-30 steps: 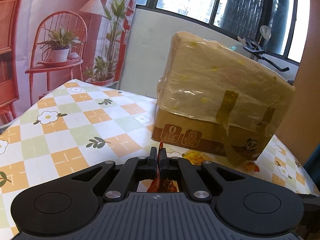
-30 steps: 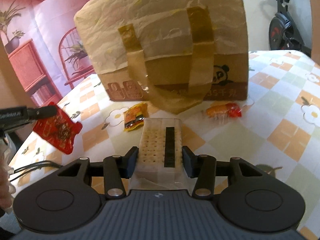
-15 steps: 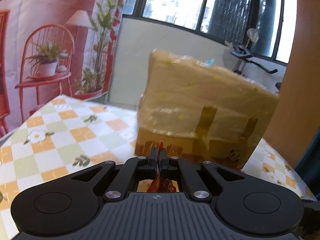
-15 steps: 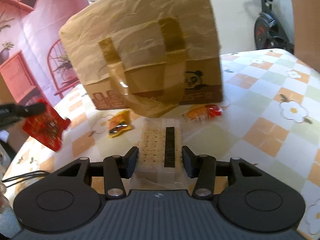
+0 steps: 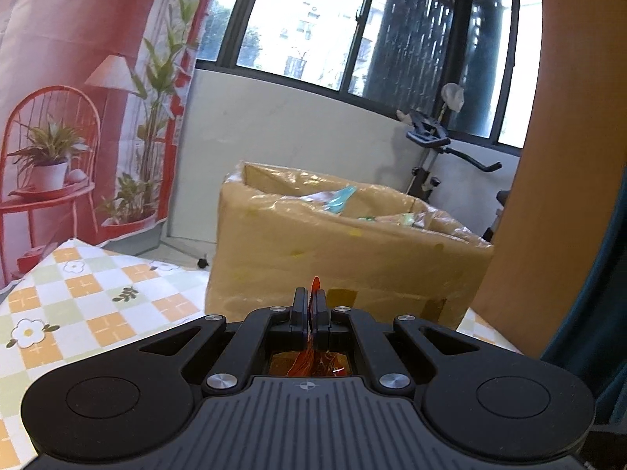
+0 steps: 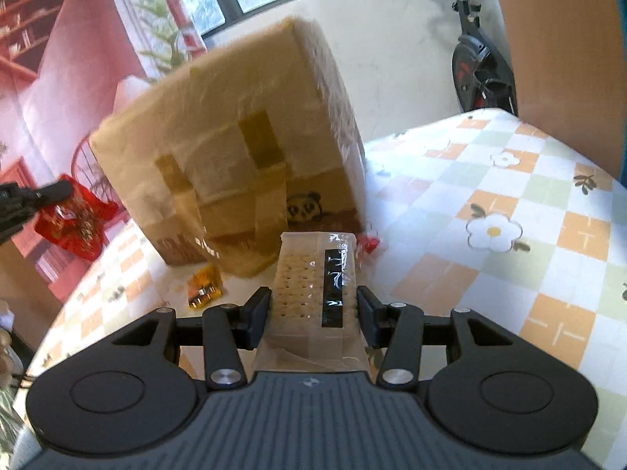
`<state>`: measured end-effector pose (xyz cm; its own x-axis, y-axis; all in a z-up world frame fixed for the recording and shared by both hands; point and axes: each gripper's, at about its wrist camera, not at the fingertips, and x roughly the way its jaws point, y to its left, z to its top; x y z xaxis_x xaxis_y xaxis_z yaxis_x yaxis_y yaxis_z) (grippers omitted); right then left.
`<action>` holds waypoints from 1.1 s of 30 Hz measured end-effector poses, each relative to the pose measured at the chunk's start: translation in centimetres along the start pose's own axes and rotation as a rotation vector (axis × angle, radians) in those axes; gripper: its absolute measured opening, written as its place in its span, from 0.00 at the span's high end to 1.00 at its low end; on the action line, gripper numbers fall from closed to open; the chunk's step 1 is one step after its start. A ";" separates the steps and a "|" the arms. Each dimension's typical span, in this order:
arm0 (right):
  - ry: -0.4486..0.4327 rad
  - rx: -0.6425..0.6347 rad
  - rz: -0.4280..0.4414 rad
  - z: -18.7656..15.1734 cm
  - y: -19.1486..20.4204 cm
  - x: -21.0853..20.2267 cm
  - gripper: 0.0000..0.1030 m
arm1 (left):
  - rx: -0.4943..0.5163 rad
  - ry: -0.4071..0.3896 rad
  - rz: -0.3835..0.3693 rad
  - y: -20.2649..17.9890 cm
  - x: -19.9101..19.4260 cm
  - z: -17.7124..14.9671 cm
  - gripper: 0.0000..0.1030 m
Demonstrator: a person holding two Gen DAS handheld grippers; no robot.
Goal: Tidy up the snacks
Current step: 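Carry the red bag with the left tool while the right tool carries the cracker pack over the box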
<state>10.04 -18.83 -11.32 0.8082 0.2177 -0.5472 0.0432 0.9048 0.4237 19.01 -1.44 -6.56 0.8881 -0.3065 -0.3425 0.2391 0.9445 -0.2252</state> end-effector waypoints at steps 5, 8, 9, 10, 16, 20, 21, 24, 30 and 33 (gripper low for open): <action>-0.075 -0.004 0.008 2.4 0.4 -1.3 0.52 | 0.023 -0.040 -0.022 -0.5 -0.1 1.4 0.97; -0.140 -0.019 0.017 4.7 0.7 -2.5 0.52 | 0.032 -0.072 -0.045 -1.1 0.1 2.8 0.97; -0.166 -0.026 0.023 5.6 0.9 -2.9 0.52 | 0.032 -0.083 -0.053 -1.3 0.3 3.4 0.97; -0.187 -0.031 0.028 6.4 1.1 -3.2 0.52 | 0.032 -0.093 -0.061 -1.5 0.3 3.8 0.97; -0.286 -0.070 0.087 12.0 2.4 -3.6 0.52 | 0.071 -0.175 -0.107 -4.1 1.8 7.4 0.97; -0.321 -0.144 0.110 15.2 4.1 -1.9 0.52 | 0.115 -0.173 -0.113 -5.8 4.6 9.1 0.97; -0.319 -0.160 0.114 15.9 4.4 -1.0 0.52 | 0.114 -0.165 -0.107 -6.1 5.6 9.4 0.97; -0.305 -0.189 0.107 17.7 5.2 1.8 0.52 | 0.130 -0.137 -0.096 -6.3 7.8 9.9 0.97; -0.265 -0.202 0.072 19.3 5.2 6.7 0.52 | 0.140 -0.049 -0.063 -5.7 11.5 9.9 0.97; -0.251 -0.228 0.059 19.2 5.3 8.1 0.52 | 0.141 -0.009 -0.052 -5.3 12.7 9.6 0.96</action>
<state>28.08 -19.33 0.31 0.9259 0.2011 -0.3198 -0.1175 0.9578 0.2621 32.78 -9.24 -0.91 0.8766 -0.3546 -0.3252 0.3369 0.9349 -0.1113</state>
